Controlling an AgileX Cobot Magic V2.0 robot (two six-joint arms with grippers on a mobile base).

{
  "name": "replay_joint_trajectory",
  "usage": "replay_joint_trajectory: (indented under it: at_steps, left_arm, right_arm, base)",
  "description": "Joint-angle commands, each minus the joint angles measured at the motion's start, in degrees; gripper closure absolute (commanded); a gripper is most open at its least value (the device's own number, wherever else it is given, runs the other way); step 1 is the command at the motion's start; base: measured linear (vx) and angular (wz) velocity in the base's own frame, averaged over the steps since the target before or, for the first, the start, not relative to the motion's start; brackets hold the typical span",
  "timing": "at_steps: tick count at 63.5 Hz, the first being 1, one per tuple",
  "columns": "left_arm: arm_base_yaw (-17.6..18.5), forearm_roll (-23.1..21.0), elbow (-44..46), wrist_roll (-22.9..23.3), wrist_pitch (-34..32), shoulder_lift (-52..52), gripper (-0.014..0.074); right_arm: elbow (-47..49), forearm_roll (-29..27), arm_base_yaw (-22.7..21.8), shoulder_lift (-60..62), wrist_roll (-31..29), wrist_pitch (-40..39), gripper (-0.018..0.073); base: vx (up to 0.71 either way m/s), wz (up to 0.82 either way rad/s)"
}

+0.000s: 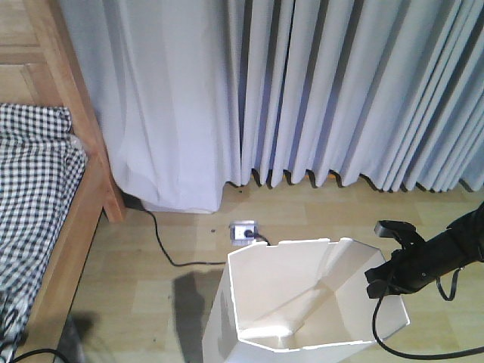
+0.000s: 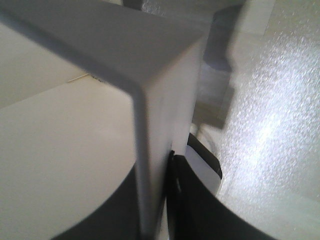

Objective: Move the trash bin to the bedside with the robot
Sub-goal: 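Keep holding the bin while driving up beside the bed frame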

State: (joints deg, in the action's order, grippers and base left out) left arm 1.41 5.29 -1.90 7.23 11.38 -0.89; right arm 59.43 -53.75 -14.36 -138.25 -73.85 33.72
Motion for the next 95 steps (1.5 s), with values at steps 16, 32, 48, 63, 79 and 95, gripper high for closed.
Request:
replay_joint_trajectory:
  at_steps: [16,32,48,63,79,95]
  left_arm:
    - [0.0,0.0,-1.5,0.1,-4.6,-0.8,0.0602]
    - [0.0,0.0,-1.5,0.1,-4.6,-0.8,0.0602]
    - [0.0,0.0,-1.5,0.1,-4.6,-0.8,0.0602]
    - [0.0,0.0,-1.5,0.1,-4.6,-0.8,0.0602]
    - [0.0,0.0,-1.5,0.1,-4.6,-0.8,0.0602]
    - [0.0,0.0,-1.5,0.1,-4.6,-0.8,0.0602]
  right_arm:
    - [0.7,-3.2,-0.2,4.5,0.1,11.5,0.0566]
    - [0.7,-3.2,-0.2,4.5,0.1,11.5,0.0566]
    - [0.7,-3.2,-0.2,4.5,0.1,11.5,0.0566]
    - [0.7,-3.2,-0.2,4.5,0.1,11.5,0.0566]
    - [0.7,-3.2,-0.2,4.5,0.1,11.5,0.0566]
    - [0.7,-3.2,-0.2,4.5,0.1,11.5,0.0566]
  base:
    - [0.23,0.01]
    - [0.2,0.02]
    - [0.14,0.03]
    - [0.04,0.01]
    - [0.0,0.0]
    - [0.0,0.0]
